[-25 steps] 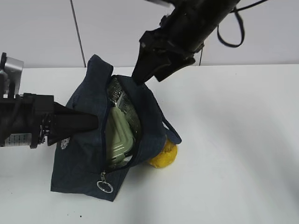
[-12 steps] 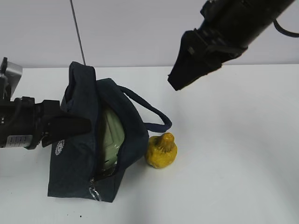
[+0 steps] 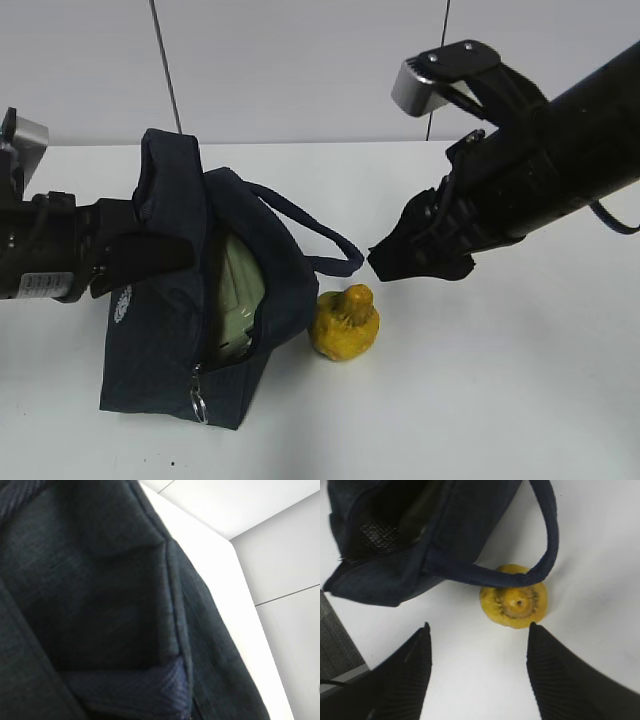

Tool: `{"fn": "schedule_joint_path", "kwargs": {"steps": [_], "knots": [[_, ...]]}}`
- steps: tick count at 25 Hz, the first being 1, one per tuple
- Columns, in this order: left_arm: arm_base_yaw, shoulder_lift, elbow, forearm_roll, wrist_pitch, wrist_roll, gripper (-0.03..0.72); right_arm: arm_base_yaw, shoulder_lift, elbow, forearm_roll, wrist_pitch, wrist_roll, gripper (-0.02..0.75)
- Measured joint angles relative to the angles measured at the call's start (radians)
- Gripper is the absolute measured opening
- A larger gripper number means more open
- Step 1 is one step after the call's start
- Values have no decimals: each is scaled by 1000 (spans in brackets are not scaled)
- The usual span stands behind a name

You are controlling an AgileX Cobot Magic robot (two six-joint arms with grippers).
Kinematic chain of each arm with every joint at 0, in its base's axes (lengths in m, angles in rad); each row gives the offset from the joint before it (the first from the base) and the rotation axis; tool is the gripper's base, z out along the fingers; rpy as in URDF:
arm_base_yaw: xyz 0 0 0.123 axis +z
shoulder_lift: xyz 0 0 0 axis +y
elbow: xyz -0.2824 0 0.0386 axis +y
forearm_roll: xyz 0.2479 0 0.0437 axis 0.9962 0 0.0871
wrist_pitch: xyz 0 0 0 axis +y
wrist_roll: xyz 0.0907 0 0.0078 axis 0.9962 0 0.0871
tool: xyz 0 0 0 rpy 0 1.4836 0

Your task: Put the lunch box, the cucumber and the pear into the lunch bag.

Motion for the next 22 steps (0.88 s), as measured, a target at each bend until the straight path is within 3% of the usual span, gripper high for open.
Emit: {"fn": "schedule_joint_path", "kwargs": {"steps": [6, 22], "knots": [[0, 3, 0, 0, 0, 0, -20, 0, 127, 16, 29, -126, -15, 469], [0, 3, 0, 0, 4, 0, -20, 0, 347, -95, 111, -149, -11, 547]]}}
